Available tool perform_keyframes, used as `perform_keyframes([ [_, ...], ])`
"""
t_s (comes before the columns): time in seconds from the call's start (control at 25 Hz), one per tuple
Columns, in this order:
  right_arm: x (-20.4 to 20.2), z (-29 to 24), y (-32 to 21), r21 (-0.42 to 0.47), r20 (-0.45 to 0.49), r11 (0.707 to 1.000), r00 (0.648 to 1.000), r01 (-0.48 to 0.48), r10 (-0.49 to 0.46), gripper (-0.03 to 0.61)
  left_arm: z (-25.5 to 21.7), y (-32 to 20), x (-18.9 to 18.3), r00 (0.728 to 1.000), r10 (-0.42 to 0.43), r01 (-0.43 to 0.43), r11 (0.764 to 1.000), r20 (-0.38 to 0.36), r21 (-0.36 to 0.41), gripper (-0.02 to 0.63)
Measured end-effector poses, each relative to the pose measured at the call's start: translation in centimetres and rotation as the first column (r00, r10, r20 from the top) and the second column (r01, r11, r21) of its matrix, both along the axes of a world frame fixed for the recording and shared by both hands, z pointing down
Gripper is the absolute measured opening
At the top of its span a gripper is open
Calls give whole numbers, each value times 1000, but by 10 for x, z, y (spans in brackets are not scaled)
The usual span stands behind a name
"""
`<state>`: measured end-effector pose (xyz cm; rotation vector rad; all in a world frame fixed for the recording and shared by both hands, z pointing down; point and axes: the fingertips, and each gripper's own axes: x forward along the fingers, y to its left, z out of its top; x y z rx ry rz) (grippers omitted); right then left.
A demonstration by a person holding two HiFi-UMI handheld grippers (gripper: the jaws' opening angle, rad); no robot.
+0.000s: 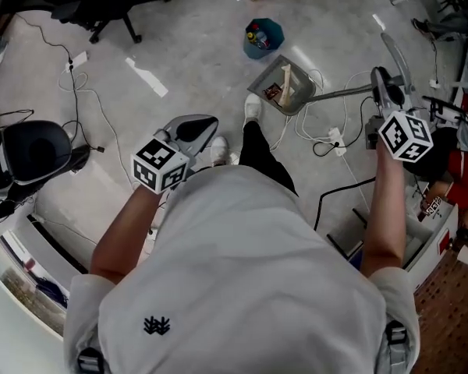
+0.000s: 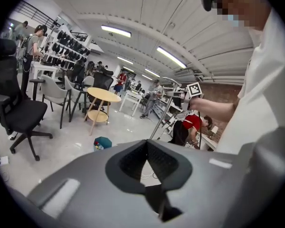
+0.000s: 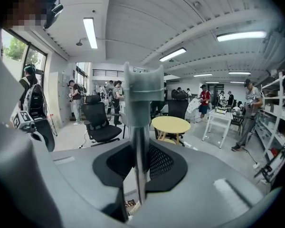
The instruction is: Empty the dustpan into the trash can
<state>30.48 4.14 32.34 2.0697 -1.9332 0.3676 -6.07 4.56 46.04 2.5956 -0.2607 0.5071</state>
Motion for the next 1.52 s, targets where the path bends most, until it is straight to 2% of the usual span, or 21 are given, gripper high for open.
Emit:
perform_keyframes([
  [0.16,11,2,-45,-1,-12,999,999,44,-44,52,4,-20,-2,998,-61,61,998,15,-7,55],
  [0.36,32,12,-100,-17,-25,995,995,101,-101,52,-3,-53,14,992,-125,125,992,31,15,54],
  [1.0,115,73,-249,-80,-24,958,960,277,-280,52,-7,-159,116,960,-260,253,964,101,76,55],
  [1.16,119,91,-278,-114,-59,942,944,316,-324,52,-9,-171,125,954,-275,262,958,119,115,55],
  [1.52,123,126,-322,-190,-148,918,914,348,-378,51,-12,-189,117,944,-304,290,950,129,112,55],
])
